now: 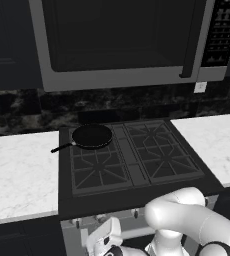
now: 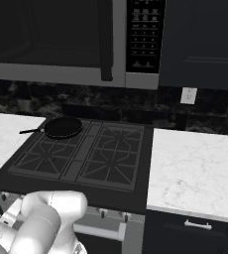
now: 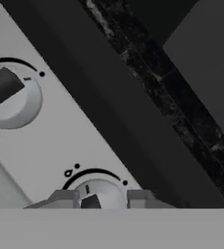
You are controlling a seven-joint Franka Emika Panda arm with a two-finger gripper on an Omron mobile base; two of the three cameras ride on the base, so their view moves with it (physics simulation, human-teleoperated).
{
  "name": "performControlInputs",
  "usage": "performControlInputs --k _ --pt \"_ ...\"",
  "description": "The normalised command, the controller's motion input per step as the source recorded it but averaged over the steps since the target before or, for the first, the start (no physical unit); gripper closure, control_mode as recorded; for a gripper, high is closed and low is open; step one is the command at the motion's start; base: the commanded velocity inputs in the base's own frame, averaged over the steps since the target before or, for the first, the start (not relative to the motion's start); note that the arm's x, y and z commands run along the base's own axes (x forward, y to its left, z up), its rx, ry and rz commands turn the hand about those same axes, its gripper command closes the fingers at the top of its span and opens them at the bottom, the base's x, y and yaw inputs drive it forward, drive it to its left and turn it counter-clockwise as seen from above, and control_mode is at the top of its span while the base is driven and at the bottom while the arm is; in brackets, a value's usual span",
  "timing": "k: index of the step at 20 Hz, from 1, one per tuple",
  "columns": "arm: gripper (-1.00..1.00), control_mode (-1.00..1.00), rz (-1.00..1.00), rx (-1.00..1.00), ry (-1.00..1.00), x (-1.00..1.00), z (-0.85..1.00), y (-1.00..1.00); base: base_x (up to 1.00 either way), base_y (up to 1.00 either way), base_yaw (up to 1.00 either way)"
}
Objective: Turn off the rear left burner of the stove.
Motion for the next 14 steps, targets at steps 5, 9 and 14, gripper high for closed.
performControlInputs --k 5,9,14 --pt "1.0 -1.0 -0.07 0.64 -0.05 0.24 0.16 -0.17 0.0 0.0 0.0" --pt "1.0 -1.0 -0.07 0.58 0.0 0.38 0.26 -0.2 0.0 0.0 0.0" --pt "1.0 -1.0 -0.11 0.51 0.0 0.68 0.24 -0.5 0.0 0.0 0.0"
